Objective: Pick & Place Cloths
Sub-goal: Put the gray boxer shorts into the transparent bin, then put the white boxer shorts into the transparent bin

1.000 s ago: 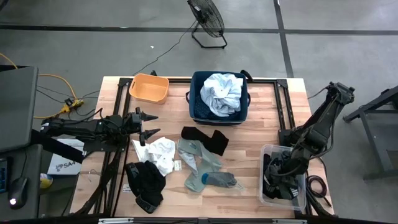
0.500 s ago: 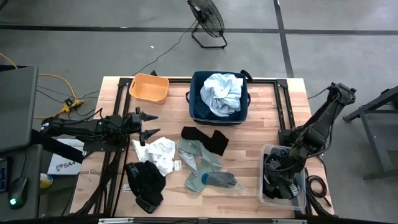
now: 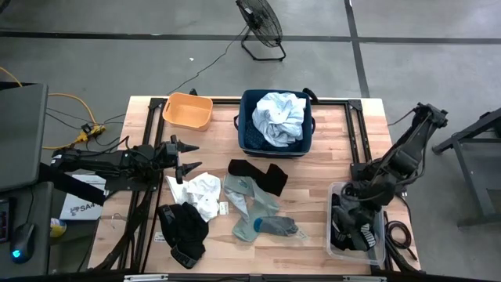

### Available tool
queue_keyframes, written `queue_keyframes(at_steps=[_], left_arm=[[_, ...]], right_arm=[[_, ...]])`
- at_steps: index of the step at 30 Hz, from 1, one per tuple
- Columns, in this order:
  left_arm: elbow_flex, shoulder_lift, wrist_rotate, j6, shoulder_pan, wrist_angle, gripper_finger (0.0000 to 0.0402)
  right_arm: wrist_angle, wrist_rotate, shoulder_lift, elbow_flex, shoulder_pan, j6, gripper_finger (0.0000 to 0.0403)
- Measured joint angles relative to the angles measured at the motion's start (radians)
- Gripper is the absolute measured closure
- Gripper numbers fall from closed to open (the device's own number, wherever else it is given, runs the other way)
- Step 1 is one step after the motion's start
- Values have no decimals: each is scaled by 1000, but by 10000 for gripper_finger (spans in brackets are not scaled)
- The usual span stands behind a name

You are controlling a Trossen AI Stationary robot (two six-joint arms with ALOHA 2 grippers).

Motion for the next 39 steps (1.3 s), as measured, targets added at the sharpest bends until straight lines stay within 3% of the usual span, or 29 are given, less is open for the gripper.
queue_keyframes(at_steps=[10, 14, 20, 27, 31, 39], left_arm=[[0, 0, 0, -4, 0, 0, 96], [0, 0, 1, -26, 0, 0, 96], [0, 0, 12, -43, 0, 0, 96], [68, 49, 46, -112, 0, -94, 96], [158, 128, 48, -200, 0, -240, 96], [380, 378, 130, -478, 0, -527, 96]], right_arm=[[-134, -89, -111, 0, 1, 66, 199], [-145, -65, -164, 0, 1, 73, 199], [-167, 120, -261, 0, 1, -6, 199], [-138, 406, -330, 0, 1, -251, 199], [-13, 571, -336, 0, 1, -481, 199], [409, 885, -266, 0, 1, -1062, 199]])
